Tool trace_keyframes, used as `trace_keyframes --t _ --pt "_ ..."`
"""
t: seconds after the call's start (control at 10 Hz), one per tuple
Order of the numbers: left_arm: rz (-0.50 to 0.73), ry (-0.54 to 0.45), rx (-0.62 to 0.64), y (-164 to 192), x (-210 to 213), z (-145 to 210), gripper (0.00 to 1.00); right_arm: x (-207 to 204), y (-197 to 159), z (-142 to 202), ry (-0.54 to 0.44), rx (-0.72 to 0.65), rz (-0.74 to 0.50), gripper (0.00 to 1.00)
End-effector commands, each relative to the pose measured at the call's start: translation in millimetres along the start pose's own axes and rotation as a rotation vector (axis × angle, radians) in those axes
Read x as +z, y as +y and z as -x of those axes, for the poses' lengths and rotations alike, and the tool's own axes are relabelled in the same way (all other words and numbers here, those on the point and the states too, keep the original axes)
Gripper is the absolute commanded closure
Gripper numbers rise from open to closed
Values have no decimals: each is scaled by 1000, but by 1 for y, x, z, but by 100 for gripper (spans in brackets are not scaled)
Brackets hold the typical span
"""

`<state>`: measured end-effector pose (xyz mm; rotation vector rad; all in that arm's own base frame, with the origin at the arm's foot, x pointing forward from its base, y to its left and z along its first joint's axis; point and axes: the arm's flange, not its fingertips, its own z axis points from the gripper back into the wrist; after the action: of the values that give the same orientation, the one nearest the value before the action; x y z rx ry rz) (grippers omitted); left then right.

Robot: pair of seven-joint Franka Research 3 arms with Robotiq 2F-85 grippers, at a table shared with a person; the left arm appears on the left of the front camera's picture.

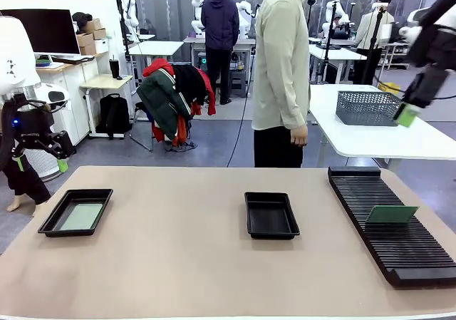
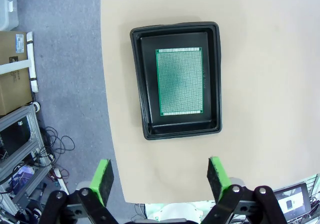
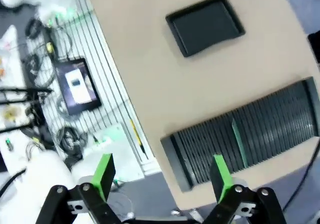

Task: Inspect and transfer BCBs to ESD trays.
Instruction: Pick up the Blank PCB from the PCB Rack and place it in the right ESD tray.

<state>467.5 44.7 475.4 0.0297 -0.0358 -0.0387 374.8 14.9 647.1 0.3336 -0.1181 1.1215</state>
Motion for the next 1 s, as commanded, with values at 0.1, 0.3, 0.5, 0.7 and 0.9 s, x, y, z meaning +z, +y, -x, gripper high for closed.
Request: trace_keyframes --t 0.1,0.3,0.5,0.7,0.9 --pt "-1 -7 -4 0 -2 1 0 25 -3 35 61 199 51 0" --pt "-1 -7 -4 0 -2 1 0 34 -1 57 102 337 122 0" --pt "-1 -7 -4 0 -2 1 0 41 2 76 141 430 149 0" --pt "-1 -7 -4 0 -2 1 0 45 3 91 179 502 154 0" --pt "-1 -7 -4 0 -2 1 0 47 6 102 170 530 193 0"
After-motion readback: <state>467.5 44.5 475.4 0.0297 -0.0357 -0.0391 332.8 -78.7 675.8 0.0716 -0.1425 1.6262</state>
